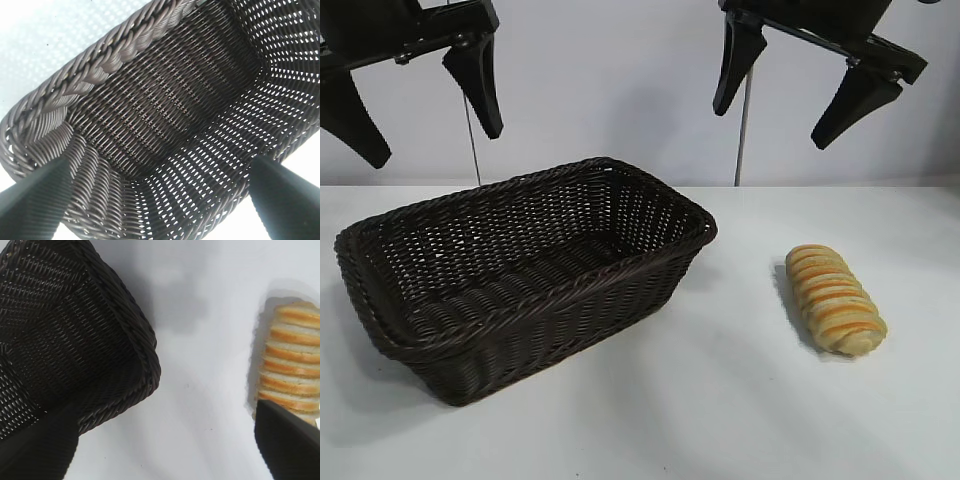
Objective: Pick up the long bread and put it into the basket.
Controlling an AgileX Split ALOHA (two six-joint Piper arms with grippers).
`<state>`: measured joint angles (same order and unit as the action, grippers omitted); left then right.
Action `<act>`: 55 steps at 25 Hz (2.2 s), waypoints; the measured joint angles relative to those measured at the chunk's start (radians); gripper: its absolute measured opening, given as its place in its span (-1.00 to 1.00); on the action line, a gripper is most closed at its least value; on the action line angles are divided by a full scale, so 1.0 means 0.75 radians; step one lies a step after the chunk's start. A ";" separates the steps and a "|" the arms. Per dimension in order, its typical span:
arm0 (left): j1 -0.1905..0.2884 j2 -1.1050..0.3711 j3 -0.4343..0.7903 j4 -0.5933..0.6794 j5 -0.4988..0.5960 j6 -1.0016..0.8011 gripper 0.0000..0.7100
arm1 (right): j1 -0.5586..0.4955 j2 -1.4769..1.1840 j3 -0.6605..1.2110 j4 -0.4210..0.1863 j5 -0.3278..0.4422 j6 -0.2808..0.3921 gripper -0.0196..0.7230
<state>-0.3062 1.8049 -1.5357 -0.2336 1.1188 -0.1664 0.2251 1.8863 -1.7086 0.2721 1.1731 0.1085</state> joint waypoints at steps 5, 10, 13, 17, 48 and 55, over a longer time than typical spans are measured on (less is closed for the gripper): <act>0.000 0.000 0.000 0.000 0.000 0.000 0.95 | 0.000 0.000 0.000 0.000 0.007 0.000 0.90; 0.000 0.000 0.000 0.000 0.000 0.000 0.95 | 0.000 0.000 0.000 0.000 0.008 0.000 0.90; 0.000 0.000 0.000 0.000 0.000 0.000 0.95 | 0.000 0.000 0.000 0.000 0.008 0.000 0.90; 0.000 0.000 0.000 0.000 0.000 0.000 0.95 | 0.000 0.000 0.000 0.000 0.008 0.000 0.90; 0.116 -0.246 0.615 0.054 -0.337 -0.280 0.95 | 0.000 0.000 0.000 -0.003 0.017 -0.023 0.90; 0.116 -0.225 0.803 -0.083 -0.586 -0.280 0.95 | 0.000 0.000 0.000 -0.004 0.019 -0.030 0.90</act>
<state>-0.2189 1.6363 -0.9332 -0.2958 0.6793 -0.3762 0.2251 1.8863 -1.7086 0.2693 1.1871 0.0860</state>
